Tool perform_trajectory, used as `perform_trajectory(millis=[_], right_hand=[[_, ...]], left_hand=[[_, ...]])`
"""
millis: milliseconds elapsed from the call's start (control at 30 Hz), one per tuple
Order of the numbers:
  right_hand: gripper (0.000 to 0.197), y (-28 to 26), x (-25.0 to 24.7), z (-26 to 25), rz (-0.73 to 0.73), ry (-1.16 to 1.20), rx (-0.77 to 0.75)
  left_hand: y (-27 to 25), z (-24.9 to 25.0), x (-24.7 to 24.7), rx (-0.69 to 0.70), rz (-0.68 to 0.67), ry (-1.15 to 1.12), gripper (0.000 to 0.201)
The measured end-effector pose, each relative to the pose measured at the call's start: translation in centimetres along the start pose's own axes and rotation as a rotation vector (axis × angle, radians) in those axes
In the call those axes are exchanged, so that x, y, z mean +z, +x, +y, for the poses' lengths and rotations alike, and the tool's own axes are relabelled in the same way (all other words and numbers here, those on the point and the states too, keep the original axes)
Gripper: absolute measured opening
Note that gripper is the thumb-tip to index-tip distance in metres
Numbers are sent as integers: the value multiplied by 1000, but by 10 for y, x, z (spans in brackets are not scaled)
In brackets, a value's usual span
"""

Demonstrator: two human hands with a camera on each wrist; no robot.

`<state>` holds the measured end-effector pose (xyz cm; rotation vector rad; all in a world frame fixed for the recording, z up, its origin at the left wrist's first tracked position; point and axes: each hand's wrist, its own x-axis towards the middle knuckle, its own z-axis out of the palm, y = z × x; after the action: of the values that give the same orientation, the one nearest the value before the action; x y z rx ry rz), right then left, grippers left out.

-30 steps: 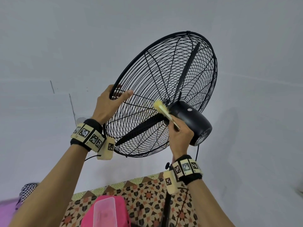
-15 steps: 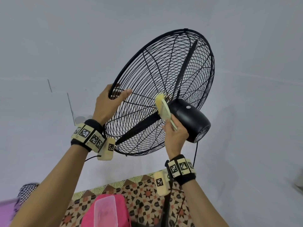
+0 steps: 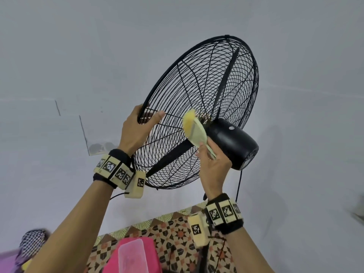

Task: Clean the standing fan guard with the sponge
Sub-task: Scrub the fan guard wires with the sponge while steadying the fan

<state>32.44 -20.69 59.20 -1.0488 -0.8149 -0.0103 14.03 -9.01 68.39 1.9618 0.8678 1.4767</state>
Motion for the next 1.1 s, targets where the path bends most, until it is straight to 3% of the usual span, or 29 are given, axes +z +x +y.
perform_trajectory(millis=[133, 233, 400, 533, 667, 733, 833, 867, 967, 1000, 1100], right_hand=[[32, 19, -4, 14, 194, -40, 121], [33, 20, 6, 5, 159, -140, 89], [36, -16, 10, -30, -41, -74, 5], [30, -18, 5, -57, -189, -273, -369], [33, -27, 21, -77, -439, -360, -595], [28, -41, 34, -80, -557, -382, -632], [17, -49, 57, -79, -598, -485, -644], [23, -50, 65, -79, -608, -513, -637], [48, -59, 82, -74, -736, -495, -596], [52, -63, 85, -72, -760, -477, -581], [28, -65, 89, -54, -782, -488, -550]], left_hand=[[-10, -10, 1, 1, -18, -60, 87], [-14, -20, 1, 4, -13, -108, 88], [-28, -52, -7, -9, -83, -221, 77], [-51, -89, -5, -96, -143, -446, 55], [-68, -113, -2, -110, -215, -449, 82], [-70, -119, -1, -94, -242, -418, 85], [-70, -124, -1, -126, -259, -322, 99], [-69, -123, -3, -127, -274, -288, 95], [-69, -121, -3, -103, -327, -237, 59], [-69, -123, -1, -114, -328, -244, 60], [-73, -130, 2, -129, -217, -237, 78]])
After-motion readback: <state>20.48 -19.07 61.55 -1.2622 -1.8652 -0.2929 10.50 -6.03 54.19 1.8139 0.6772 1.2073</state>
